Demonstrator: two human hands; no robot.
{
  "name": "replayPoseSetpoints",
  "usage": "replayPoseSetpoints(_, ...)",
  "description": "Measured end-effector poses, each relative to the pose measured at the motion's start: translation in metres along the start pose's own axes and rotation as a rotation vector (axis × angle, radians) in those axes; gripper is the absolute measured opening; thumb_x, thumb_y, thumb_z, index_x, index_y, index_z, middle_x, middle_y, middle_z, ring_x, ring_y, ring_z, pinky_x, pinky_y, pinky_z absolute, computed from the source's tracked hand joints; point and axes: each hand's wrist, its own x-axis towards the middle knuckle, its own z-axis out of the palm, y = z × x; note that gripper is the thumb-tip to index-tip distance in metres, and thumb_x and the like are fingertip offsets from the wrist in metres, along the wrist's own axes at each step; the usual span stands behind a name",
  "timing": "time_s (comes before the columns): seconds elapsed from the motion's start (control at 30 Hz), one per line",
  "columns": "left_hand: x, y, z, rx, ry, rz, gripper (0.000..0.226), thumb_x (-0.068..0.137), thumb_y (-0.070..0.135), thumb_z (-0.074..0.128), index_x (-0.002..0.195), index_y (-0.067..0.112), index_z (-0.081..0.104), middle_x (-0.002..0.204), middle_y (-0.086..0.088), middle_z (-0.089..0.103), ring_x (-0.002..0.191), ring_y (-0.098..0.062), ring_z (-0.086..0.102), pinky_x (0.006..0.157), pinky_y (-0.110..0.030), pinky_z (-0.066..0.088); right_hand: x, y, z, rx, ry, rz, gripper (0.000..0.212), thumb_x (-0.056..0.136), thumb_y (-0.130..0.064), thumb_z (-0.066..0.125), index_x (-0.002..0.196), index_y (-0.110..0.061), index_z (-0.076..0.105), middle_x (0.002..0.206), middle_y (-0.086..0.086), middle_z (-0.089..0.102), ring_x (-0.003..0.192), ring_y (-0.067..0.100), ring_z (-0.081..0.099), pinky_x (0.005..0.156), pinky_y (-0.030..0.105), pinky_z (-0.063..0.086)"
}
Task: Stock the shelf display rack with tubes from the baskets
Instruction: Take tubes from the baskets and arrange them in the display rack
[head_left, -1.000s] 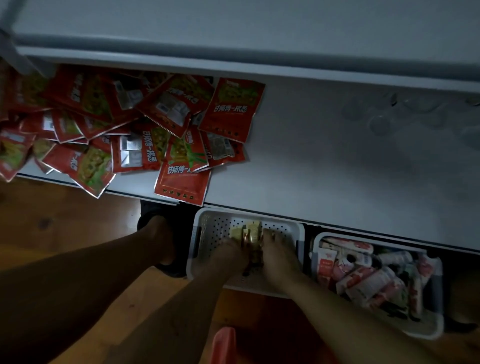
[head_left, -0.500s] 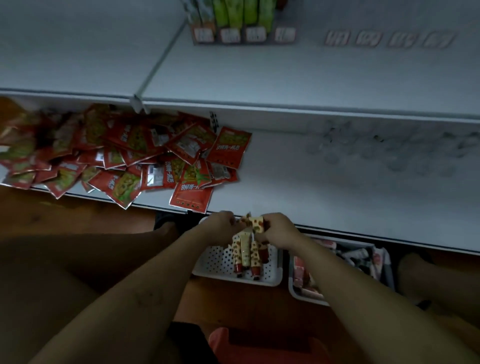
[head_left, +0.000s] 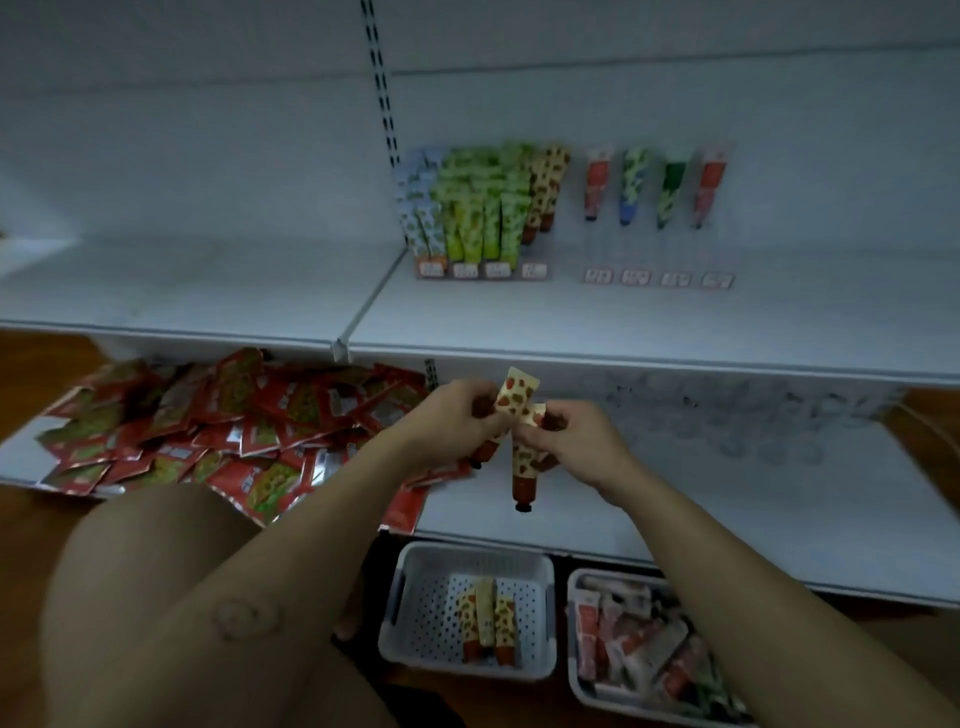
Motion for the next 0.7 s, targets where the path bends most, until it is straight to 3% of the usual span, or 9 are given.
replayPoseSetpoints(0.13, 0.011, 0.037, -0.026, 0.032, 0.13, 0.115, 0.014, 0.092, 0.031, 0.058, 0.096, 0.02, 0.051, 0.081, 0.006, 0.06, 0.072, -0.011, 0.056, 0.057, -0.021, 0.039, 0.005, -0.045, -0.035, -0.037, 0.074, -0.098, 0.012, 0.082, -0.018, 0.074, 0.086, -0.007, 0.07, 0.078, 0.006, 0.069, 0.073, 0.018, 0.067, 0.064, 0.03, 0.059)
replayPoseSetpoints(0.3, 0.034, 0.065, -0.058, 0.066, 0.266, 0.218, 0.016, 0.091, 0.03, 0.06, 0.093, 0.017, 0.052, 0.08, 0.006, 0.059, 0.076, -0.016, 0.057, 0.061, -0.025, 0.04, 0.028, -0.086, -0.074, -0.139, 0.174, -0.198, 0.017, 0.079, -0.026, 0.077, 0.082, -0.01, 0.071, 0.075, 0.008, 0.069, 0.077, 0.024, 0.069, 0.072, 0.048, 0.058)
replayPoseSetpoints(0.43, 0.059, 0.073, -0.081, -0.022, 0.316, 0.199, 0.018, 0.091, 0.03, 0.061, 0.092, 0.012, 0.057, 0.082, -0.009, 0.064, 0.076, -0.023, 0.061, 0.064, -0.033, 0.046, 0.054, -0.108, -0.097, -0.181, 0.228, -0.244, 0.025, 0.079, -0.031, 0.076, 0.083, -0.007, 0.069, 0.076, 0.01, 0.068, 0.078, 0.024, 0.069, 0.075, 0.051, 0.057)
replayPoseSetpoints(0.5, 0.075, 0.076, -0.09, -0.073, 0.345, 0.199, 0.014, 0.091, 0.028, 0.062, 0.086, 0.015, 0.057, 0.08, -0.007, 0.063, 0.073, -0.021, 0.06, 0.065, -0.034, 0.047, 0.072, -0.117, -0.104, -0.203, 0.26, -0.276, 0.029, 0.079, -0.033, 0.076, 0.085, -0.006, 0.067, 0.082, 0.016, 0.067, 0.081, 0.027, 0.068, 0.076, 0.053, 0.055)
replayPoseSetpoints(0.63, 0.106, 0.083, -0.104, -0.046, 0.421, 0.244, 0.019, 0.089, 0.027, 0.063, 0.081, 0.021, 0.047, 0.073, 0.003, 0.05, 0.066, -0.012, 0.048, 0.059, -0.026, 0.039, 0.108, -0.133, -0.11, -0.241, 0.311, -0.354, 0.034, 0.078, -0.034, 0.076, 0.076, -0.003, 0.061, 0.074, 0.018, 0.062, 0.078, 0.034, 0.065, 0.077, 0.055, 0.054)
replayPoseSetpoints(0.7, 0.121, 0.085, -0.112, -0.053, 0.445, 0.27, 0.019, 0.089, 0.027, 0.063, 0.094, 0.018, 0.047, 0.078, 0.006, 0.052, 0.071, -0.01, 0.05, 0.061, -0.022, 0.042, 0.127, -0.14, -0.113, -0.279, 0.337, -0.405, 0.03, 0.08, -0.033, 0.076, 0.073, -0.009, 0.059, 0.066, 0.003, 0.058, 0.072, 0.026, 0.064, 0.073, 0.044, 0.056)
